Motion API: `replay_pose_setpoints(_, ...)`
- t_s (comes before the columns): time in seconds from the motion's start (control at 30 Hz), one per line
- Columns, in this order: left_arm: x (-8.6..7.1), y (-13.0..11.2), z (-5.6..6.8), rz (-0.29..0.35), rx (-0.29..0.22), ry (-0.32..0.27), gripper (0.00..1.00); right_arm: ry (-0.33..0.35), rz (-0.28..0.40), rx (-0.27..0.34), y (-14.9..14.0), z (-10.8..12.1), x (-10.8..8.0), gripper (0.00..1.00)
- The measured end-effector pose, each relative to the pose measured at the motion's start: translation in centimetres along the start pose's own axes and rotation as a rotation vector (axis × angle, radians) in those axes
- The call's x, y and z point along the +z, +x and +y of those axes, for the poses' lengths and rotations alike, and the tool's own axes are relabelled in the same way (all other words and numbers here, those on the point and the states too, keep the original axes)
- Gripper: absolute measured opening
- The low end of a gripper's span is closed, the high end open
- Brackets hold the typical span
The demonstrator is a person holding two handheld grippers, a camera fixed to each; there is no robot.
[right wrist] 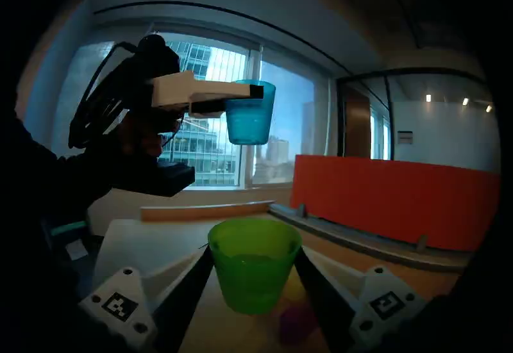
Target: Pour water
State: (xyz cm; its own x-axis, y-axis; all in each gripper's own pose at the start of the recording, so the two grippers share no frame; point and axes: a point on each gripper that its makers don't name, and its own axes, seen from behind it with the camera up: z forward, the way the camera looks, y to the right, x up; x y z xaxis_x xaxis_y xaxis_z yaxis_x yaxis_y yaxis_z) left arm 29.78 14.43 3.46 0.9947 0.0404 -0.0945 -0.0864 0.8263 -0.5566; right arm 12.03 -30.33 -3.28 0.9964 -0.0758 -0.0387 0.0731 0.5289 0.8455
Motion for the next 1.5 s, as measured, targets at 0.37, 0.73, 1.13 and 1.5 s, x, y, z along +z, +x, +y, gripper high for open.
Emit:
replay_pose_setpoints(0.37,-1.2,-2.1,-0.9,-0.013,-0.034,0.015,0.86,-0.010,-0.020,-0.005,-0.3,0.4,-0.7,0.89)
replay_pose_setpoints(0.73,-2.2,-5.5,-0.8,-0.053,-0.043,0.014,0.87,-0.028,-0.051,0.004,-1.1,0.9,-2.2,0.89)
replay_pose_setpoints(1.13,-2.9,-9.4,0.0,-0.105,-0.054,0.005,0.87,-0.051,-0.078,0.028,-1.7,2.1,-3.9,0.89)
replay_pose_setpoints(1.5,-3.4,-13.3,0.8,-0.157,-0.065,-0.007,0.87,-0.071,-0.120,0.028,-2.9,3.2,-5.6,0.89)
